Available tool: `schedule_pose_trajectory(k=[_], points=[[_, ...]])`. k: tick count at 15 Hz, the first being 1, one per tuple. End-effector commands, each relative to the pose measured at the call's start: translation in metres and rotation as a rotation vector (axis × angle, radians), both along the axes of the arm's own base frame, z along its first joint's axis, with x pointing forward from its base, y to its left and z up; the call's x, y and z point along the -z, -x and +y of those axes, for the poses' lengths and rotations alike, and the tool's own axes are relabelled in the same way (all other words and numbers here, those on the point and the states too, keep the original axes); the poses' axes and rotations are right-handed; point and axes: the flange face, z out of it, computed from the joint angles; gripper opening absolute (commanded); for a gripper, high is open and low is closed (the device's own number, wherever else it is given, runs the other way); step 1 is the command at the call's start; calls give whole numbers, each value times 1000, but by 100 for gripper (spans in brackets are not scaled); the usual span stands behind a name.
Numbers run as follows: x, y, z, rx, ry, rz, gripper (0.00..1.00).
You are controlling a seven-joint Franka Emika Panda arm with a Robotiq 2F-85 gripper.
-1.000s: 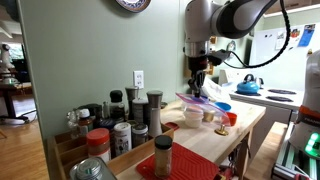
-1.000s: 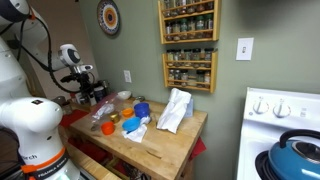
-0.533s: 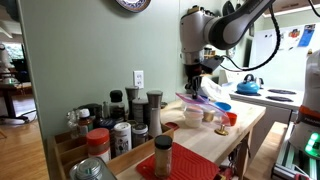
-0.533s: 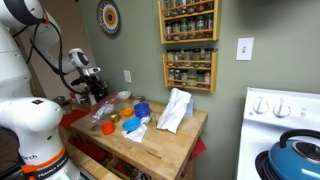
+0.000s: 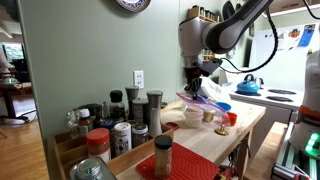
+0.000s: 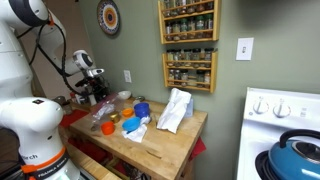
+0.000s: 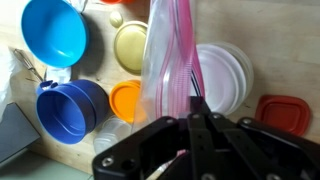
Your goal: Put the orange cup in the zip lock bag
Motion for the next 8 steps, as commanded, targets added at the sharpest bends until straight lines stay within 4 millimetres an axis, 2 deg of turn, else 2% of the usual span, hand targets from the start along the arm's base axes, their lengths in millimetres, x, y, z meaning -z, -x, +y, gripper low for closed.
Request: schedule_pose_trajectory(k=[1,8], points=[[4,-3,-13,30,27,-28,0],[10,-8,-51,103,60,-34,0]])
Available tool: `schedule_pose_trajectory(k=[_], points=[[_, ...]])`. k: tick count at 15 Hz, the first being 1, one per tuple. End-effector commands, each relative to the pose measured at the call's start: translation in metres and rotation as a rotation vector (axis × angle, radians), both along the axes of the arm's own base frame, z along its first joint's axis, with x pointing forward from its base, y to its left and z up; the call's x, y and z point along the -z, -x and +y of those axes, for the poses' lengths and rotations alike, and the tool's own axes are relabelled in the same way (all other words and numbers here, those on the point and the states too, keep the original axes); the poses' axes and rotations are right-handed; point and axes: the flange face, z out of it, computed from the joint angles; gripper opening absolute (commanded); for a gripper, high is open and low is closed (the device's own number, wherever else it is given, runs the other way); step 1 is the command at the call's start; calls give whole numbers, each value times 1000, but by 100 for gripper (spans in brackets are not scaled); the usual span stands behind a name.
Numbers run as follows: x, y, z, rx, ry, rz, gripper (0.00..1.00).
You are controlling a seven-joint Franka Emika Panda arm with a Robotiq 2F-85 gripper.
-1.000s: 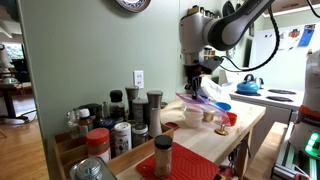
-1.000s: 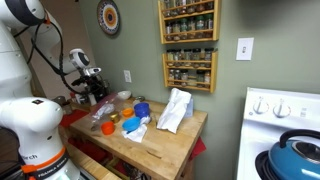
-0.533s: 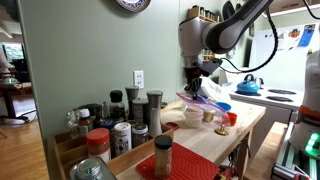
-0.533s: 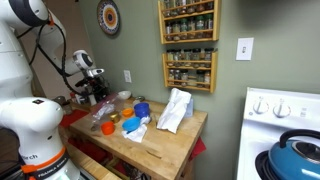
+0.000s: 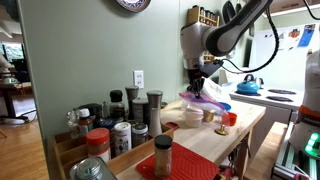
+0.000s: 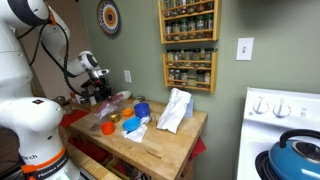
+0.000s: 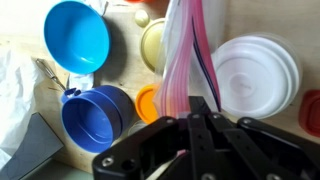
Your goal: Put the orange cup in the zip lock bag
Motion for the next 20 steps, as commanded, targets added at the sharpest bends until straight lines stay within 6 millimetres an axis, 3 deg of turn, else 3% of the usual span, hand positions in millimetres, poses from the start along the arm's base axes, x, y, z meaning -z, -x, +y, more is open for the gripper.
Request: schedule_pose_trajectory(k=[1,4,5,7,8,16,20], points=[[4,6,-19,36,31,-21,0],[8,6,-25,45,26,2,3],[9,6,-26,49,26,5,27],[12,8,-28,50,23,14,30],[12,8,-28,52,25,16,36],[18,10,-28,49,25,37,97],[20,12,-30,53,31,44,100]])
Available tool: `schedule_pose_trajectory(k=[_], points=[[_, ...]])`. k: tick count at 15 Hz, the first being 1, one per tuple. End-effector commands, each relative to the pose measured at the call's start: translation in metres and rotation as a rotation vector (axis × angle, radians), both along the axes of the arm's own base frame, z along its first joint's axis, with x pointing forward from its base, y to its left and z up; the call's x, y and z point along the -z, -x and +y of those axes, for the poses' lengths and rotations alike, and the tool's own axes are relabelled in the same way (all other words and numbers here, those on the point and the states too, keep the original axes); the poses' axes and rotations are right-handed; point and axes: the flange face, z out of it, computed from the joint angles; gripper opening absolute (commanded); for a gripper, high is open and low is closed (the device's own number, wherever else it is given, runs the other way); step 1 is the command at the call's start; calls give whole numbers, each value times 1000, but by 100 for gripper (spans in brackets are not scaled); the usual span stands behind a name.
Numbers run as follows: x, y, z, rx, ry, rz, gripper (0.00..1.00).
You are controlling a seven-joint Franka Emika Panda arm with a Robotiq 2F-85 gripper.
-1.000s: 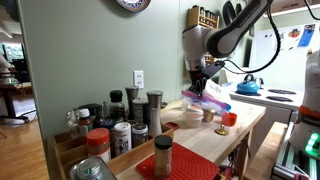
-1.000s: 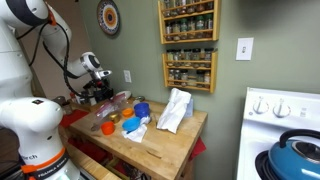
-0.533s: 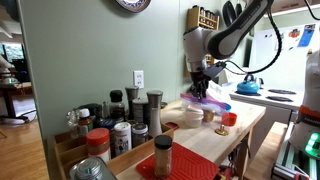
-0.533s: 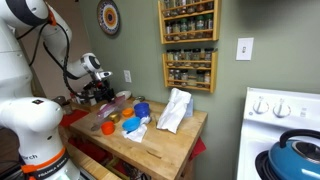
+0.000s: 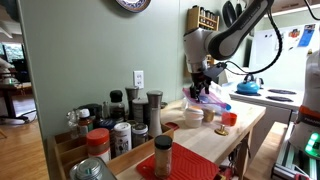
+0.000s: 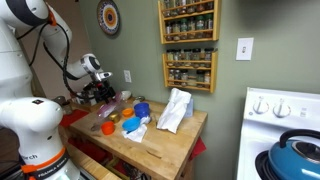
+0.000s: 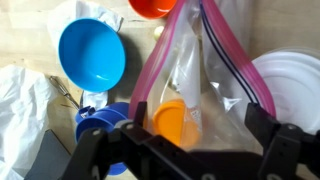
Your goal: Put the orange cup in the zip lock bag
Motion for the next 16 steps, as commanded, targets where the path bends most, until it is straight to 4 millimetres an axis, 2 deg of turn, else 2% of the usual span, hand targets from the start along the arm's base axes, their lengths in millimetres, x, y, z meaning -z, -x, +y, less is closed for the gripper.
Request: schedule_pose_trajectory(k=[1,6,13,16], points=[[3,7,-5,8,3,15,100],[-11,11,2,43,-70,59,100],[-53,10,14,147,-235,50,100],[-71,17,15,191,-247,88,100]])
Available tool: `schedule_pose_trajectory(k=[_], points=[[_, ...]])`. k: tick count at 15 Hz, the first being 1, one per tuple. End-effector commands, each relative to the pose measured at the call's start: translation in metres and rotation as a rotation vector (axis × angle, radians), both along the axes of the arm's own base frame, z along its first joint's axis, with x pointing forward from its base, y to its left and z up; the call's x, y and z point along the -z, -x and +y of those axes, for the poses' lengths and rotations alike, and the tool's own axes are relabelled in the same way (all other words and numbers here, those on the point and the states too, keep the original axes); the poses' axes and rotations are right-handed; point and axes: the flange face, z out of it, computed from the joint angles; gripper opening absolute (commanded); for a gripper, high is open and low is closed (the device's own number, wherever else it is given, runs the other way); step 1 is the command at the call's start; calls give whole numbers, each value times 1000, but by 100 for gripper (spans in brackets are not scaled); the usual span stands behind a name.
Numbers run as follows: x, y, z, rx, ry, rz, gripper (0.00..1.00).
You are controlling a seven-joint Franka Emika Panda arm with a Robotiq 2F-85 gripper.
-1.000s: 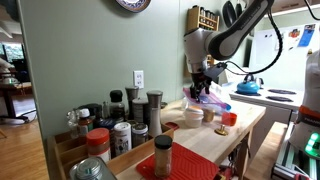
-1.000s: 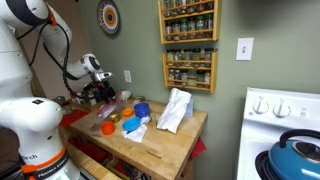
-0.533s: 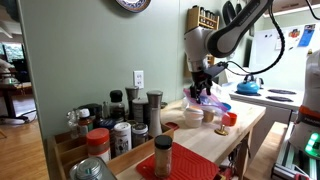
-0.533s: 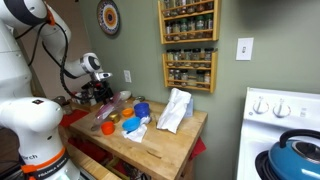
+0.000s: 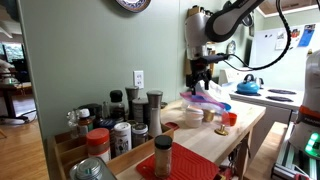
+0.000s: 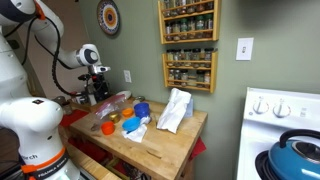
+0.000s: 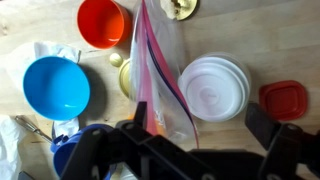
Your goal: Put the orange cup in the zip lock bag
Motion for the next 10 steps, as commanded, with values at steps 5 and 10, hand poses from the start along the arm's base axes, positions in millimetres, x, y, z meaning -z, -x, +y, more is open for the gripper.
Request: schedule_pose_trajectory(k=[5,10], points=[[-9,2,-1,16,-4,15,100],[-8,-7,-54,247,12,25,100]])
